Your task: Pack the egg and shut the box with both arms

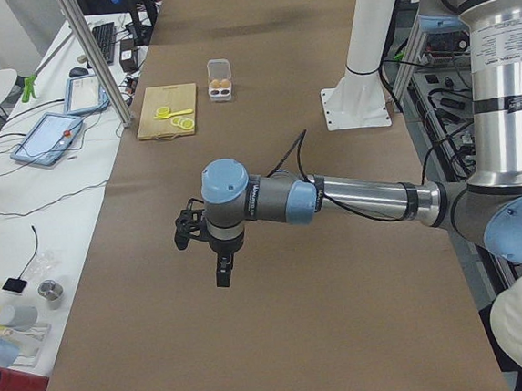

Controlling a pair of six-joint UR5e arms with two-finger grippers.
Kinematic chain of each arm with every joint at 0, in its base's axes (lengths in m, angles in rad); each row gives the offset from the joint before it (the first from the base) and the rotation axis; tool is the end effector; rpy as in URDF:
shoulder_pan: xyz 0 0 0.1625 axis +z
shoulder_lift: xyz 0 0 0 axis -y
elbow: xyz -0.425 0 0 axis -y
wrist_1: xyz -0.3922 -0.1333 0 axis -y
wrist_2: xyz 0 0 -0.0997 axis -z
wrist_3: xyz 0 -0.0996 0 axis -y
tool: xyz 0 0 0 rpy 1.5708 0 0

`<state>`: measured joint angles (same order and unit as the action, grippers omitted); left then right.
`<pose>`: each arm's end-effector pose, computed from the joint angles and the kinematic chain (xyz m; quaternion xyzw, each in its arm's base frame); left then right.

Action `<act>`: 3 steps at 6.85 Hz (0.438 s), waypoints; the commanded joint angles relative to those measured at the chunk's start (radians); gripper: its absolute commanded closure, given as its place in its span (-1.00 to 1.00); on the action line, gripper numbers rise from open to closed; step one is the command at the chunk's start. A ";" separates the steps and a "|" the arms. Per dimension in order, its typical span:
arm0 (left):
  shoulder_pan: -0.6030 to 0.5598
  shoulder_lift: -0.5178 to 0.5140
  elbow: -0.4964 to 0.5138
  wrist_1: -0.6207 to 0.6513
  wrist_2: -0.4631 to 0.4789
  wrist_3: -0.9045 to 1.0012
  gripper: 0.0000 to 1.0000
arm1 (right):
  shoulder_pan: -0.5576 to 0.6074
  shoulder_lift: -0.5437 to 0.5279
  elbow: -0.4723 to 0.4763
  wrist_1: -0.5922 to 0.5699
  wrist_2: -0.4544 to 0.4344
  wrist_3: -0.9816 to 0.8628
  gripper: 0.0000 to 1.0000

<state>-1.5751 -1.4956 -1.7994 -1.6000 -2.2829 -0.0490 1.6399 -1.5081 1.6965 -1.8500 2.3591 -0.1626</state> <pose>-0.0702 -0.4671 0.5824 0.0777 0.3489 0.0069 0.9339 0.0974 -0.4993 0.5922 0.0027 -0.3859 -0.0257 0.9222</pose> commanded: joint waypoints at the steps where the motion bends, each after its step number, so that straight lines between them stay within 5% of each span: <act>1: 0.000 0.000 -0.005 0.002 -0.001 0.000 -0.95 | 0.000 0.000 0.000 0.000 -0.001 0.000 -1.00; 3: 0.001 0.000 -0.002 0.002 0.005 0.000 -0.95 | 0.000 0.000 0.000 0.002 0.000 0.000 -1.00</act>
<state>-1.5746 -1.4956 -1.8020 -1.5986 -2.2819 -0.0491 1.6398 -1.5079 1.6966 -1.8489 2.3582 -0.1633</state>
